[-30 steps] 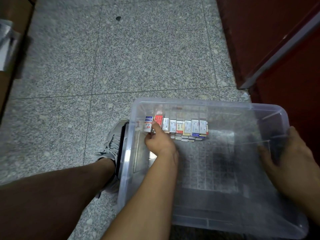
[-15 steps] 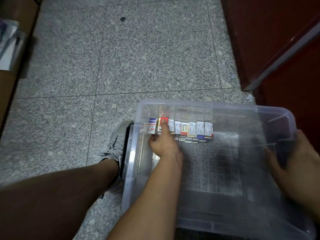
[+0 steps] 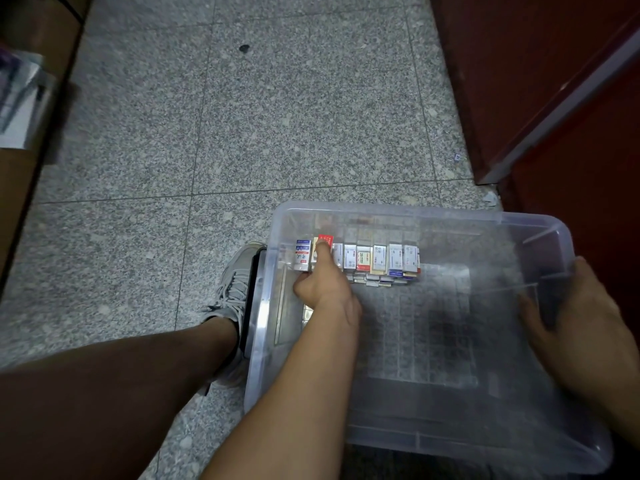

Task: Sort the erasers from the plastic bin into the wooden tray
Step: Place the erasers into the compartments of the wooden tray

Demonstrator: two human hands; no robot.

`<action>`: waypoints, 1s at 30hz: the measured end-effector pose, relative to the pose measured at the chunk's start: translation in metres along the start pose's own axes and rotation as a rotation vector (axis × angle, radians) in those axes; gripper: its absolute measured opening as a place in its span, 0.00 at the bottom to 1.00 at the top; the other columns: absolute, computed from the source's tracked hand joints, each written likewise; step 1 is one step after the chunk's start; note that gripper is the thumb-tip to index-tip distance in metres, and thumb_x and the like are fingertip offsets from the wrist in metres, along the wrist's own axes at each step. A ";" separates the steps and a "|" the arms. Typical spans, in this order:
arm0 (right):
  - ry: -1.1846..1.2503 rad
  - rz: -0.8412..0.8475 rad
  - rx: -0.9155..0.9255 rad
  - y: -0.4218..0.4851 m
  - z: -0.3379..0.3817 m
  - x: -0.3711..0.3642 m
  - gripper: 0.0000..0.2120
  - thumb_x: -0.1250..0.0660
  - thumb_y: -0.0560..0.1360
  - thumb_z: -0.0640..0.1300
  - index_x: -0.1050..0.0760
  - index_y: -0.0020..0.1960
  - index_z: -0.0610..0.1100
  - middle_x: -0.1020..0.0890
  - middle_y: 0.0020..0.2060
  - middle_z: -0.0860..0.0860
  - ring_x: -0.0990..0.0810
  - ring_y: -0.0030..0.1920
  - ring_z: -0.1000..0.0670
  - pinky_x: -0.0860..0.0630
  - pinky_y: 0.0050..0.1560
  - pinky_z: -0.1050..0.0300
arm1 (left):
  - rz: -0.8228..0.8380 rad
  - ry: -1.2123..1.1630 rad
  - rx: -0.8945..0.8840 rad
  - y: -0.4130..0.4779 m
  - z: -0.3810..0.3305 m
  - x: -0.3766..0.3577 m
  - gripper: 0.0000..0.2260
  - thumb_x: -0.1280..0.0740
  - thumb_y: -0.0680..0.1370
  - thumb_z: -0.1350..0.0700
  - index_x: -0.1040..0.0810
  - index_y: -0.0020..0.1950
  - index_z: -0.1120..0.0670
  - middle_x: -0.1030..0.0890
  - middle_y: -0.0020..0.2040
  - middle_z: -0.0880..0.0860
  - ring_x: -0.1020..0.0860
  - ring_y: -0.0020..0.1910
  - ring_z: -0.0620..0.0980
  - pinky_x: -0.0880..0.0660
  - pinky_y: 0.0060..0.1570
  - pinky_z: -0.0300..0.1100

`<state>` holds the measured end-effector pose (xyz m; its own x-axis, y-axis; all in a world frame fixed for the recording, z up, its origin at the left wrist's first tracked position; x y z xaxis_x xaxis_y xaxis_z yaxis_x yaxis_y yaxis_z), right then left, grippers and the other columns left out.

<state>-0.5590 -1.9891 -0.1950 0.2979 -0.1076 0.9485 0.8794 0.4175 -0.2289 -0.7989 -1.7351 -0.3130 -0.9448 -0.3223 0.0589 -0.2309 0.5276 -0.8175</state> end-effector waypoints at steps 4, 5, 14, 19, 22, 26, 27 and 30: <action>0.000 -0.009 0.013 -0.001 0.001 -0.001 0.37 0.34 0.74 0.63 0.40 0.73 0.42 0.25 0.61 0.38 0.22 0.57 0.34 0.19 0.47 0.35 | 0.021 0.014 -0.049 -0.011 -0.005 0.010 0.27 0.20 0.67 0.47 0.22 0.60 0.60 0.16 0.46 0.52 0.18 0.39 0.50 0.20 0.41 0.43; -0.001 -0.011 0.021 0.000 0.002 -0.001 0.37 0.34 0.74 0.63 0.40 0.73 0.41 0.25 0.60 0.38 0.22 0.56 0.35 0.19 0.47 0.35 | 0.041 0.017 -0.085 -0.015 -0.009 0.012 0.26 0.21 0.69 0.49 0.24 0.60 0.60 0.18 0.46 0.52 0.20 0.39 0.48 0.22 0.40 0.39; -0.094 0.008 0.058 -0.026 0.030 0.041 0.27 0.34 0.77 0.55 0.30 0.70 0.40 0.26 0.58 0.38 0.26 0.58 0.37 0.25 0.55 0.43 | 0.548 0.281 -0.416 -0.107 -0.065 0.001 0.14 0.23 0.74 0.56 0.22 0.55 0.56 0.25 0.42 0.51 0.26 0.40 0.46 0.29 0.40 0.36; 0.511 0.115 0.237 -0.074 0.086 0.112 0.08 0.31 0.79 0.48 0.20 0.57 0.55 0.19 0.49 0.54 0.18 0.46 0.51 0.21 0.52 0.53 | 0.971 0.487 -0.575 -0.219 -0.086 -0.014 0.10 0.24 0.75 0.60 0.22 0.53 0.56 0.19 0.42 0.47 0.23 0.40 0.44 0.25 0.43 0.36; 0.962 0.161 0.224 -0.113 0.100 0.167 0.07 0.32 0.80 0.41 0.20 0.57 0.49 0.17 0.45 0.46 0.17 0.41 0.49 0.18 0.40 0.56 | 1.216 0.616 -0.626 -0.299 -0.083 -0.013 0.14 0.23 0.73 0.61 0.24 0.54 0.57 0.18 0.43 0.52 0.23 0.40 0.50 0.25 0.40 0.41; 1.210 0.036 0.239 -0.166 0.069 0.231 0.07 0.31 0.78 0.36 0.21 0.55 0.41 0.15 0.46 0.42 0.16 0.43 0.51 0.17 0.42 0.53 | 1.448 0.694 -0.614 -0.391 -0.074 -0.001 0.10 0.26 0.76 0.65 0.24 0.53 0.59 0.16 0.44 0.53 0.18 0.40 0.50 0.19 0.41 0.42; 1.252 -0.015 0.236 -0.179 0.055 0.244 0.07 0.30 0.77 0.36 0.20 0.54 0.41 0.14 0.45 0.45 0.16 0.43 0.52 0.18 0.42 0.56 | 1.497 0.716 -0.611 -0.412 -0.069 0.003 0.10 0.26 0.76 0.65 0.24 0.53 0.59 0.16 0.43 0.52 0.18 0.39 0.48 0.19 0.41 0.41; 1.288 -0.167 0.185 -0.219 0.011 0.273 0.07 0.29 0.76 0.35 0.19 0.53 0.40 0.13 0.41 0.50 0.16 0.41 0.57 0.22 0.42 0.66 | 1.632 0.798 -0.595 -0.465 -0.042 0.016 0.11 0.25 0.75 0.64 0.23 0.54 0.62 0.16 0.44 0.53 0.19 0.42 0.49 0.20 0.51 0.49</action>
<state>-0.6743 -2.0995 0.1166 0.4202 -0.9060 0.0510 0.9071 0.4208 0.0009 -0.7162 -1.9523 0.0920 -0.1260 0.9870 -0.0994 0.9898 0.1184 -0.0789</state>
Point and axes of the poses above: each hand's wrist, its own y-axis towards the middle knuckle, its own x-axis out of the back of the hand, z = x × y, the point moved 9 cm from there along y, towards the middle knuckle
